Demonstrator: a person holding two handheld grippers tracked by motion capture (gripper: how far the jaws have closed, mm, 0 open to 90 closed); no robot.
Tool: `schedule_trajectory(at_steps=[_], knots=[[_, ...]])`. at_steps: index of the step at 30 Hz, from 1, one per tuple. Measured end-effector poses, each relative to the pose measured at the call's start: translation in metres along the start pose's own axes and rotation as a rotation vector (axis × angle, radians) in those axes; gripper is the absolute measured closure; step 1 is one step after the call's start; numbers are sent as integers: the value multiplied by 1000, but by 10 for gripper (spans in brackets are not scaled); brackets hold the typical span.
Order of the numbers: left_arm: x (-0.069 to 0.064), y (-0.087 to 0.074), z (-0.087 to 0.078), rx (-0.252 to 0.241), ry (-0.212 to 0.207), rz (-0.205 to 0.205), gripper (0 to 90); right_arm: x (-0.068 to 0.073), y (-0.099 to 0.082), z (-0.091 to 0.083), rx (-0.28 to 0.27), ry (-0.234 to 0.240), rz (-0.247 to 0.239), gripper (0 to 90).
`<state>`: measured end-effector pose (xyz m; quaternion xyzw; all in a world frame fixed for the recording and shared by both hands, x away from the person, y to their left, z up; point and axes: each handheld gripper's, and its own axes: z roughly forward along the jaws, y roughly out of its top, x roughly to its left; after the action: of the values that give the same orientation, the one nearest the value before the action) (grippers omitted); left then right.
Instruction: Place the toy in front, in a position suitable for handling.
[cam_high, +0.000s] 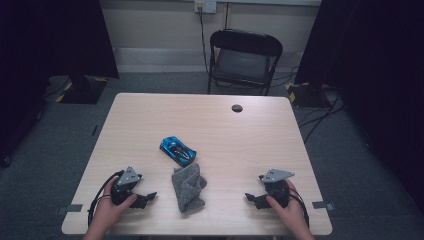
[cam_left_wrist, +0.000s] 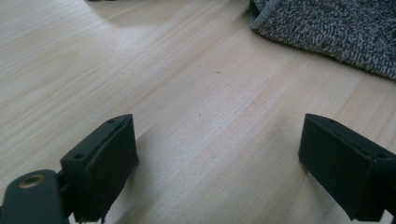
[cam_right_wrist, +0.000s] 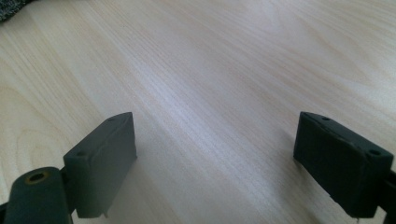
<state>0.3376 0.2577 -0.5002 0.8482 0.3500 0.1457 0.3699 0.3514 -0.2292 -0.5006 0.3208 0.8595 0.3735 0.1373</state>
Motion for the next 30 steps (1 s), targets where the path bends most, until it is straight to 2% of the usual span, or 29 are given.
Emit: schedule_trajectory(at_steps=[7,10,17,22,25,27,30], knots=[[0,2,2,14,-16,19,47,0,0,0,-1,-1,0,124],[0,2,2,14,-17,17,44,0,0,0,-1,-1,0,124],[-1,1,2,15,-7,15,46,3,-1,-2,0,-34,30,122],[-1,1,2,15,-7,15,46,3,0,-1,11,-27,31,121],[-1,1,2,14,-7,15,46,6,8,-1,38,-31,16,142],[-1,1,2,15,-7,14,46,7,10,-1,38,-30,12,142],[-1,1,2,15,-7,15,46,16,24,3,56,-3,1,145]])
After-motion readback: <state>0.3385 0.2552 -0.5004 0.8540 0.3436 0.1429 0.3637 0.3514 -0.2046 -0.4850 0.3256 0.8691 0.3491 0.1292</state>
